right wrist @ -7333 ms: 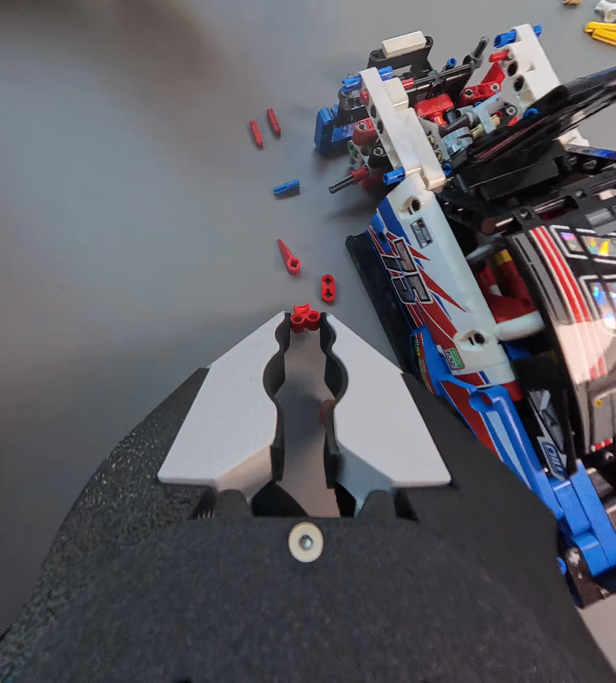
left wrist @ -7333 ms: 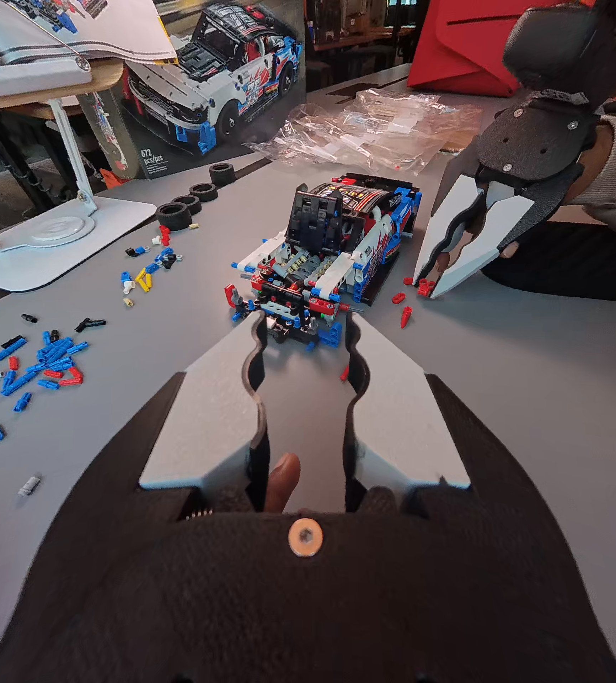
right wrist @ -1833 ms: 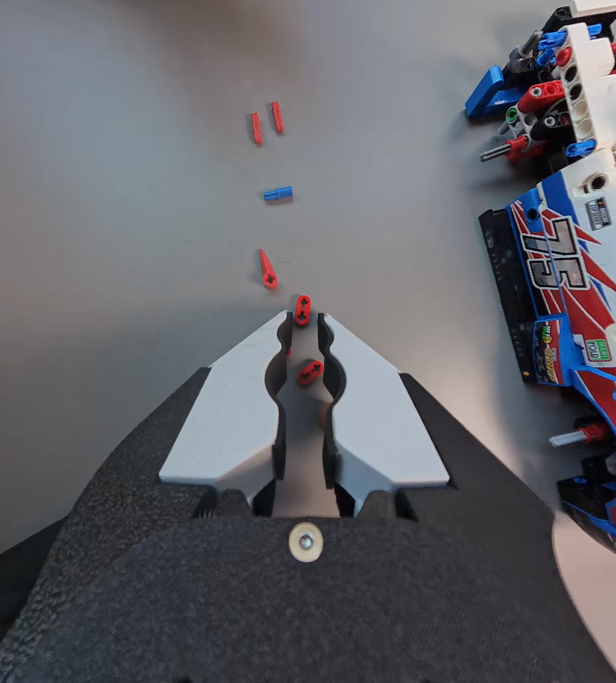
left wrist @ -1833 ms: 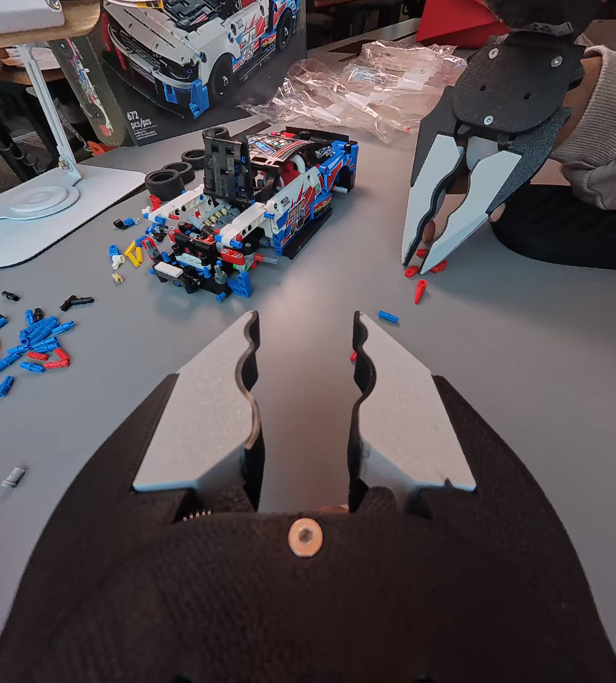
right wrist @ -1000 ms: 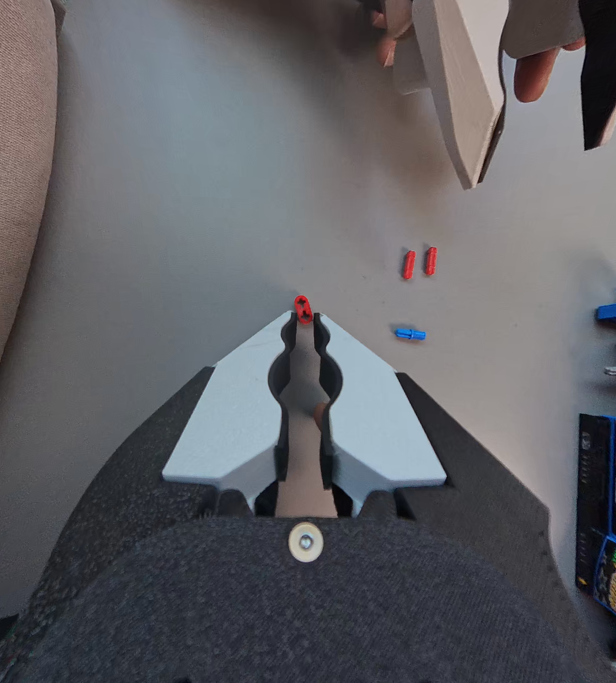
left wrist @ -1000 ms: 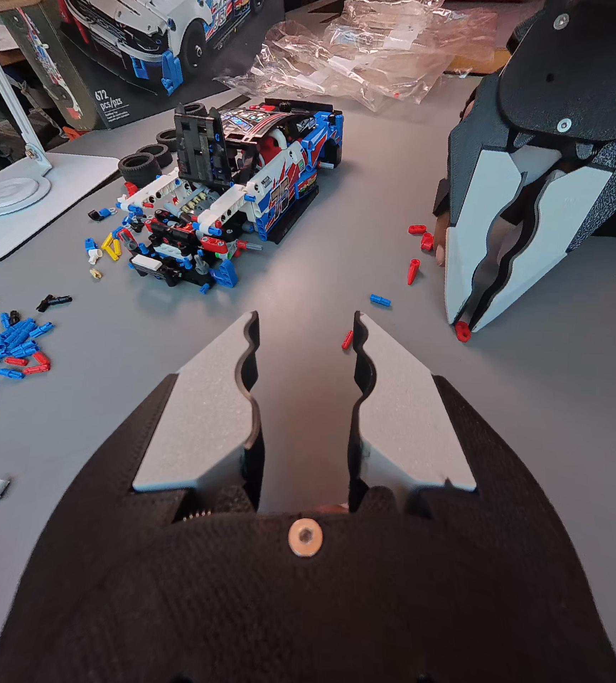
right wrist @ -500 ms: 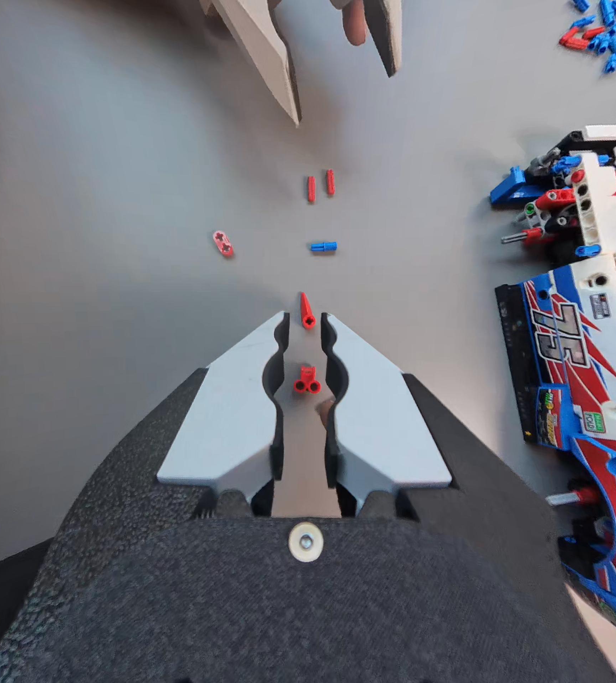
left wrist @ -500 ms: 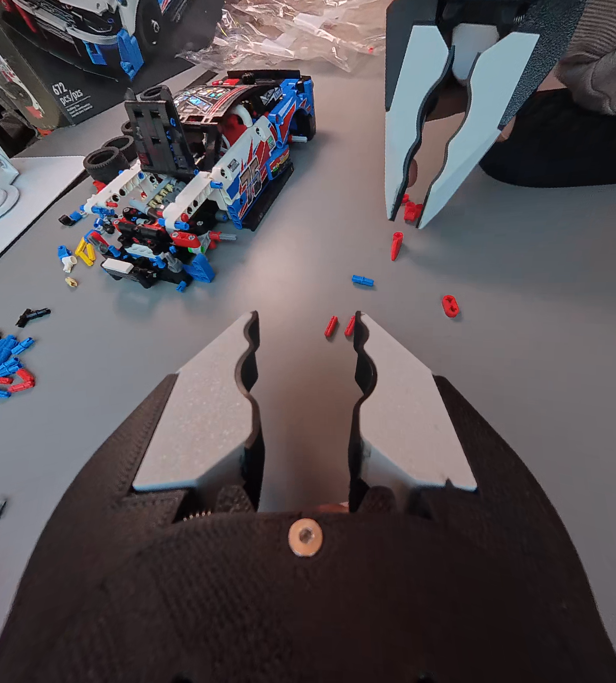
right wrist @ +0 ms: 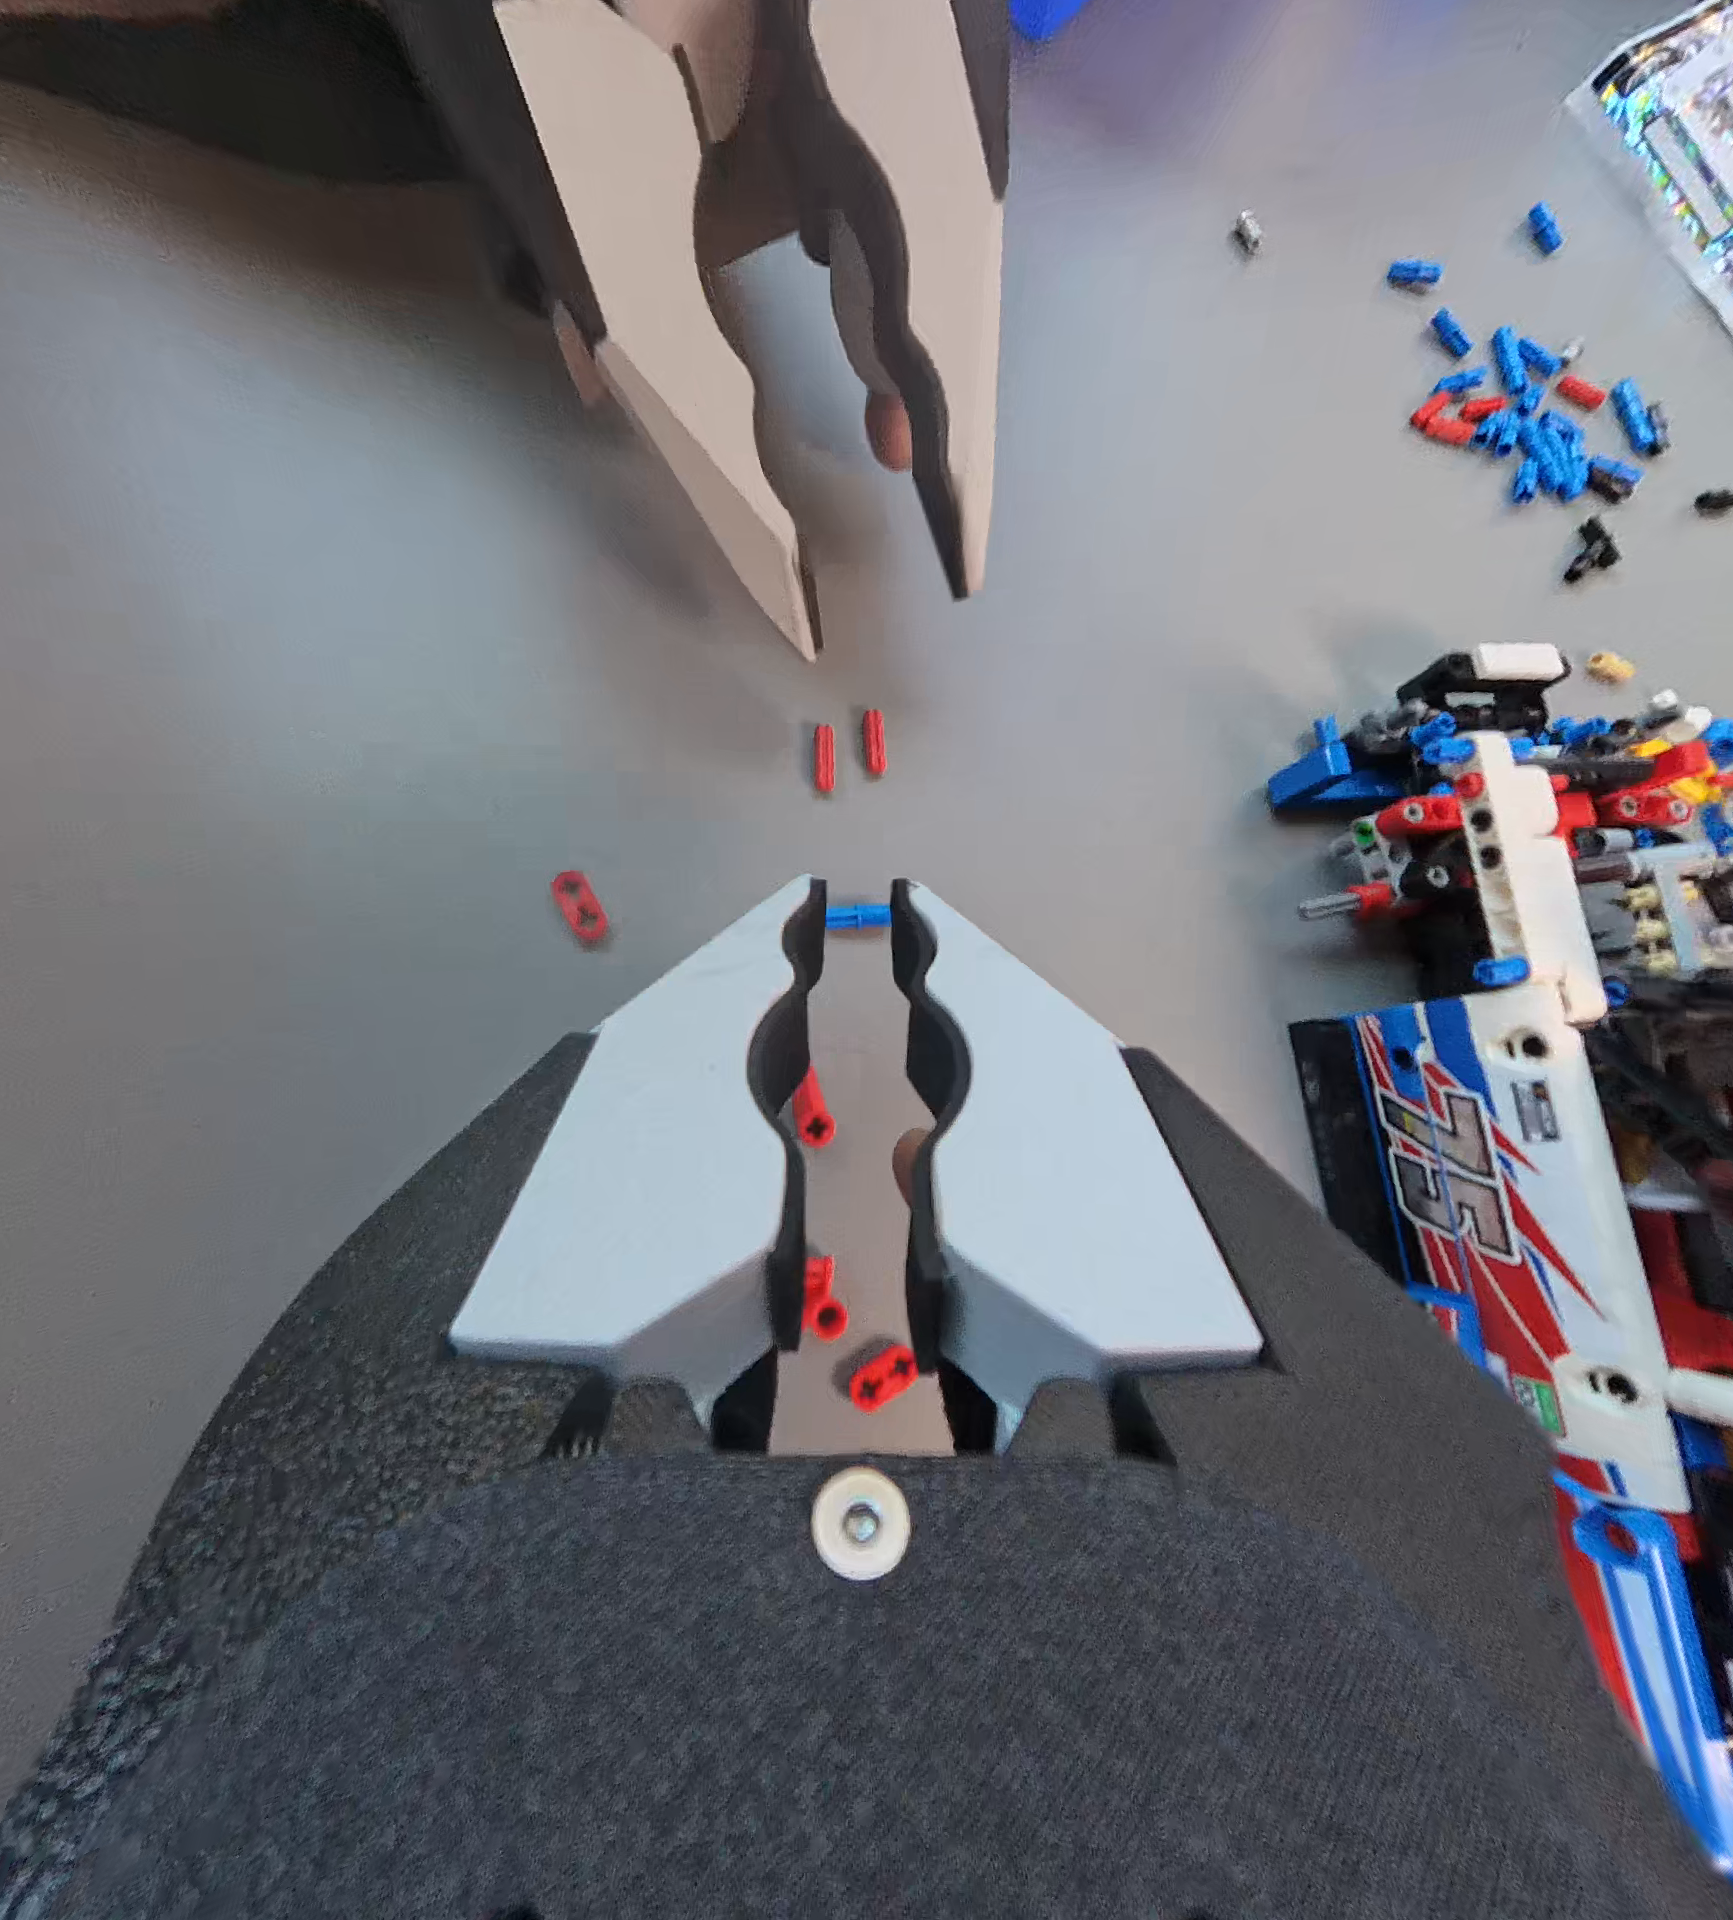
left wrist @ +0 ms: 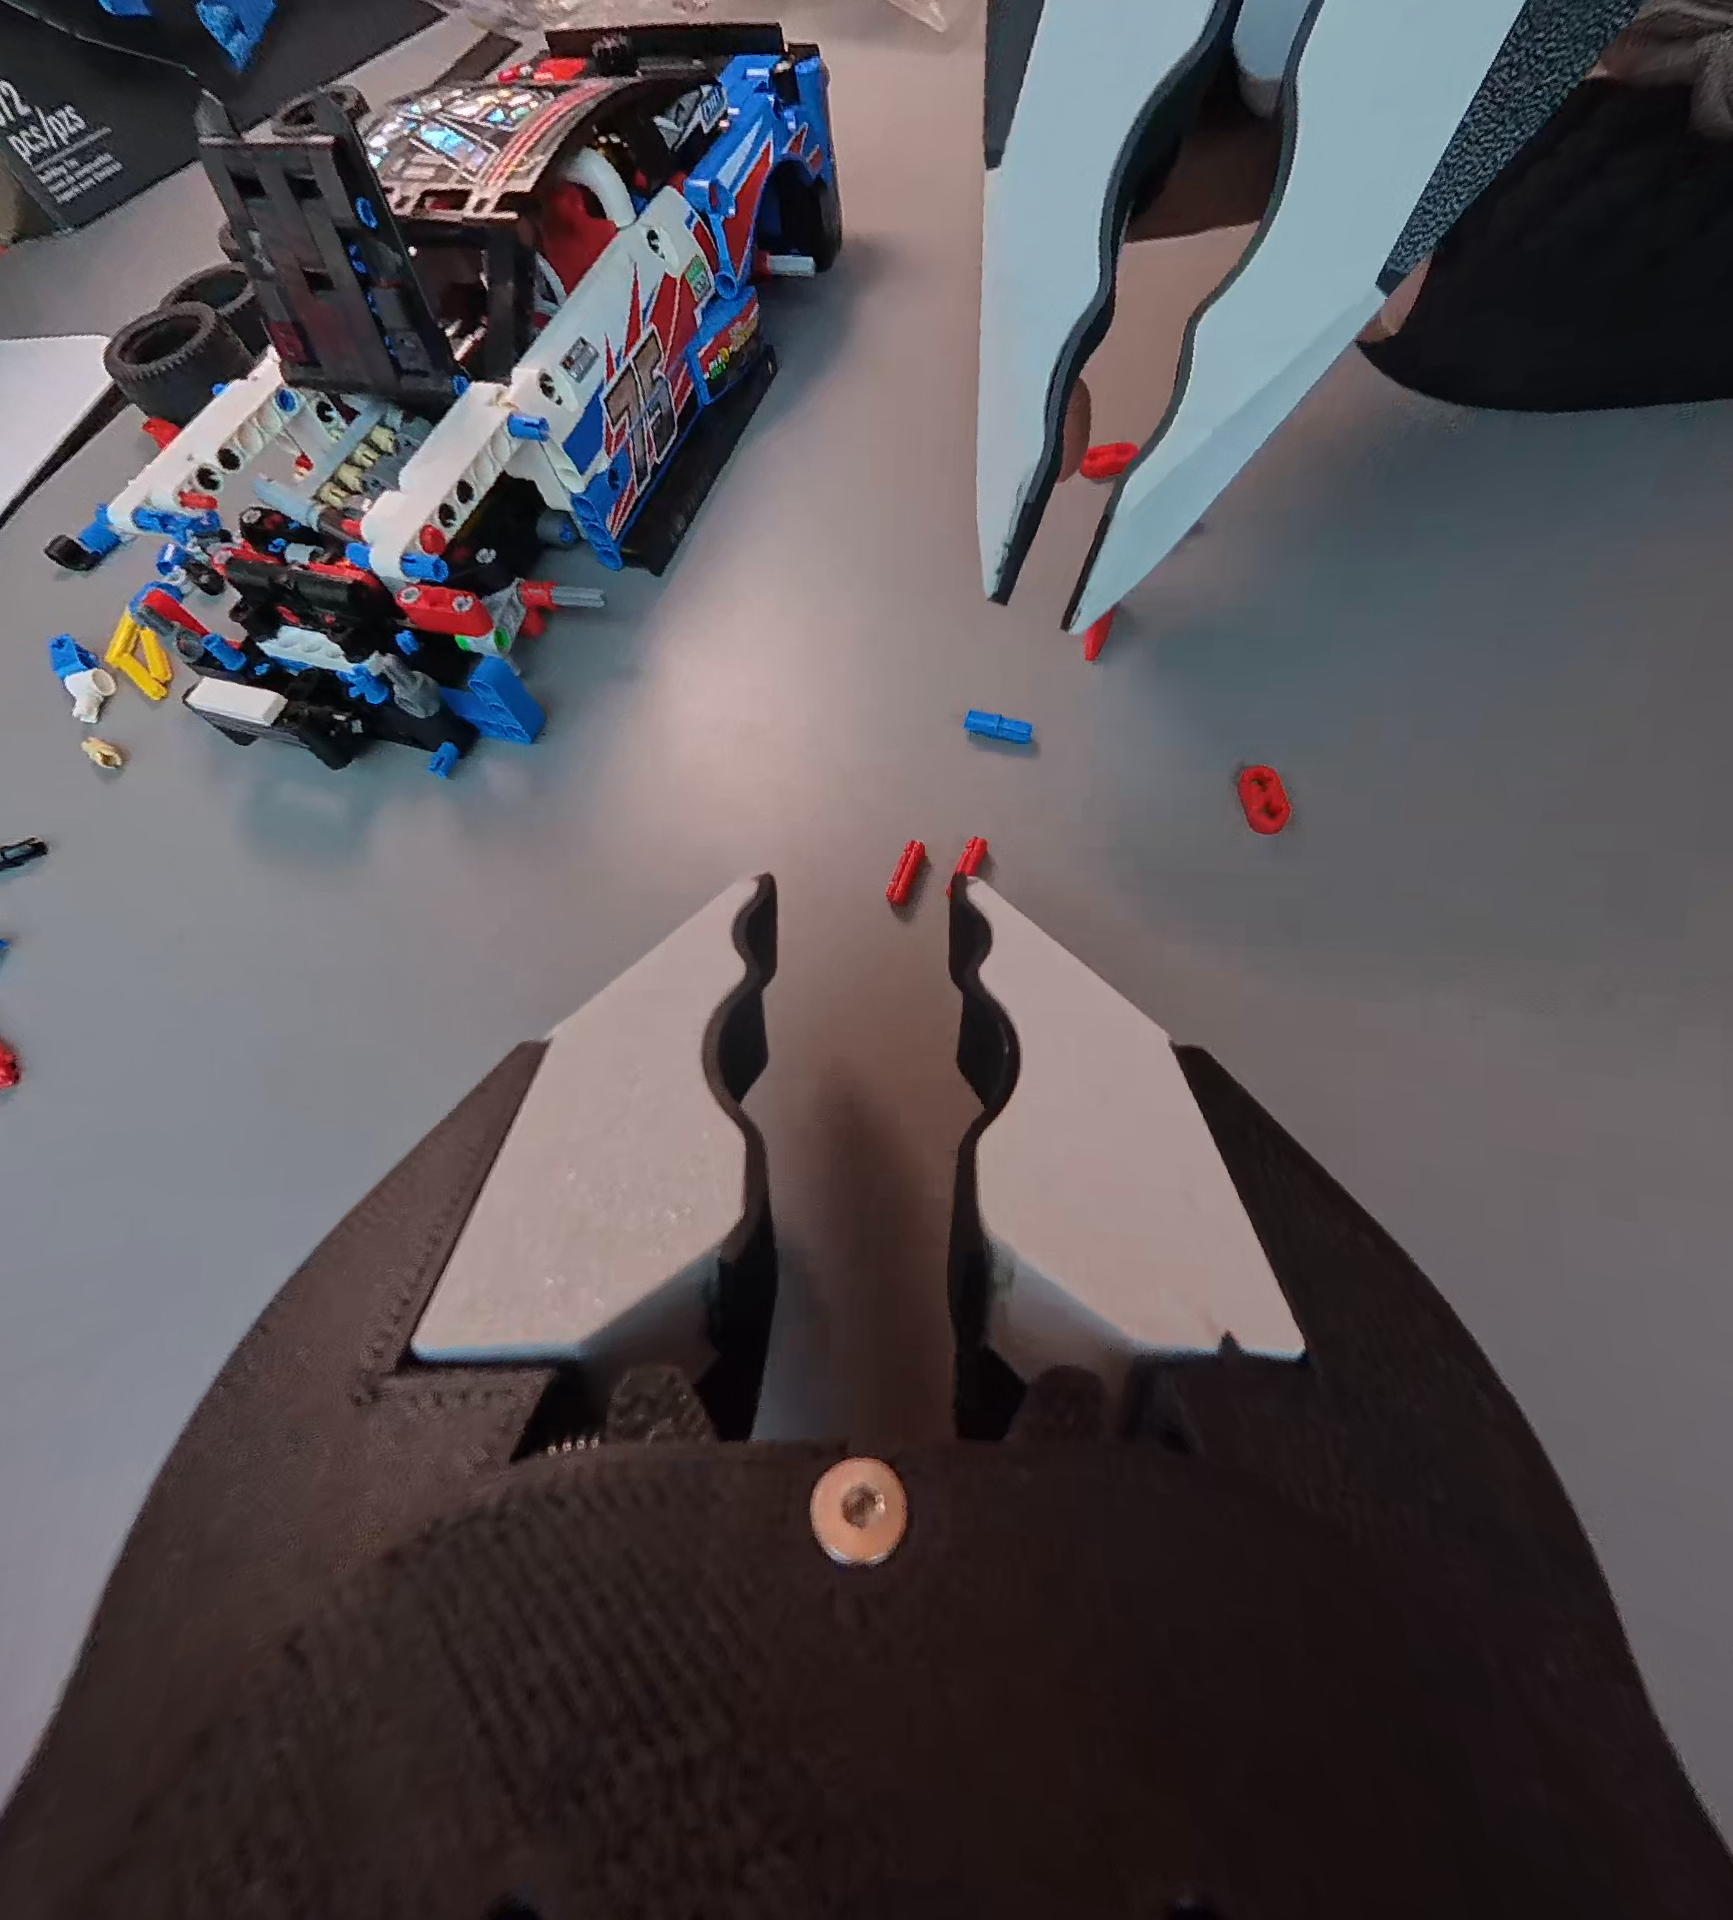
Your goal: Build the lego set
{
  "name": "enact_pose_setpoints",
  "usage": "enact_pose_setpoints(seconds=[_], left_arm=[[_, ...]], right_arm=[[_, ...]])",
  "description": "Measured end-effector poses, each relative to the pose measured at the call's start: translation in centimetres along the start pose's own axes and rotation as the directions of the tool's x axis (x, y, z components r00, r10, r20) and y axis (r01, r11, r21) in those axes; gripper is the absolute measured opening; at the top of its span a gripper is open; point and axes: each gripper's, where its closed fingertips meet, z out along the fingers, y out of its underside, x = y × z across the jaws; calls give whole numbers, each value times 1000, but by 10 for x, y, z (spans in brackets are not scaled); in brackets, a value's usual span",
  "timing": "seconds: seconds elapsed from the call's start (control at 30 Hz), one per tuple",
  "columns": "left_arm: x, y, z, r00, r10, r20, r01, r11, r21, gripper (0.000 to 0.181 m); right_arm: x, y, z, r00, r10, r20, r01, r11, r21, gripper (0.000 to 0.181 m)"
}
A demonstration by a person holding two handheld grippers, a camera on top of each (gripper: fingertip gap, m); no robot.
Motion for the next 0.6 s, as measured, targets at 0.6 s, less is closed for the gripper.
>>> enact_pose_setpoints(seconds=[0.6], left_arm=[[7, 12, 21, 978, 30, -206, -61, 987, -149, 11]], right_arm=[[2, -4, 2, 999, 51, -5, -50, 996, 72, 10]])
